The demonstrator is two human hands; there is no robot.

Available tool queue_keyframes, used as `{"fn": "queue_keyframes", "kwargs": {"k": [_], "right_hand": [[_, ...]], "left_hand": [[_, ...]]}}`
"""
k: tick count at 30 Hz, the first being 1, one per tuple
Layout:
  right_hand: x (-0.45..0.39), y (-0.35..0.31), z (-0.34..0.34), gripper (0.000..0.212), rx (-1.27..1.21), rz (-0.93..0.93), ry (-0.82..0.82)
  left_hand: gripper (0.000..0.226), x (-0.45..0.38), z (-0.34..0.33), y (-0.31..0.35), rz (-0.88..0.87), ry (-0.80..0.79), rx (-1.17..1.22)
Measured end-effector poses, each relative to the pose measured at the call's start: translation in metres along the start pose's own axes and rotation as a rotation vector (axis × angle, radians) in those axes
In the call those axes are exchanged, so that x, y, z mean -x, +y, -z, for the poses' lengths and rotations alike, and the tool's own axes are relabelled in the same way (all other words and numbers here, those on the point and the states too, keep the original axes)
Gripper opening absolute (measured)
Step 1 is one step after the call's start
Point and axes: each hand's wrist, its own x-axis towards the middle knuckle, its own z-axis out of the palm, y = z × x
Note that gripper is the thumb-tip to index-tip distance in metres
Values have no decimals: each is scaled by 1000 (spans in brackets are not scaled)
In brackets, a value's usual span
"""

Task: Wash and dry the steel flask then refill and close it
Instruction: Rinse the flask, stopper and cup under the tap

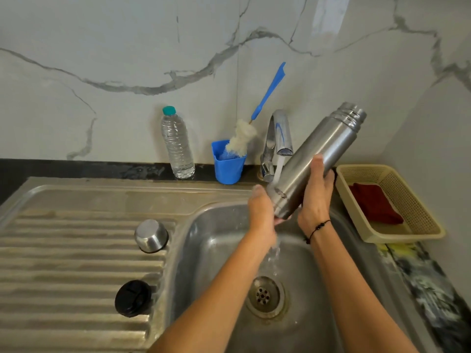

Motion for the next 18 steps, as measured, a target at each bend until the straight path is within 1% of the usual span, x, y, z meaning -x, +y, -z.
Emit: {"fn": "queue_keyframes", "kwargs": {"k": [1,2,3,4,5,6,8,10,12,16,18], "right_hand": [[1,1,-3,44,-31,-50,25],[2,2,-5,48,-73,-95,50],[3,3,-5,49,-110,-124,74],[3,3,-5,47,-127,-135,93],[3,4,-5,44,-127,-132,110],[3,5,-5,41,-120,-124,129],[4,8,-4,40,-108,-101,148],[4,10,-2,41,-99,-84,139],[5,12,1,39,-69,-66,110],[9,16,5,29,-28,-28,61],[10,17,4,27,-41,-9,89]], "left_hand": [[31,-1,2,-9,-223,48,-130],[28,2,3,-16,-425,74,-240],[26,4,3,-22,-549,68,-292],[27,6,3,-26,-611,57,-305],[28,4,4,-29,-621,54,-301],[26,4,4,-28,-577,56,-281],[29,0,4,-23,-434,74,-237],[36,-5,4,-18,-312,82,-240],[35,-5,6,-13,-180,78,-256],[26,-3,15,4,141,-75,-209],[24,-1,16,11,206,-119,-207]]}}
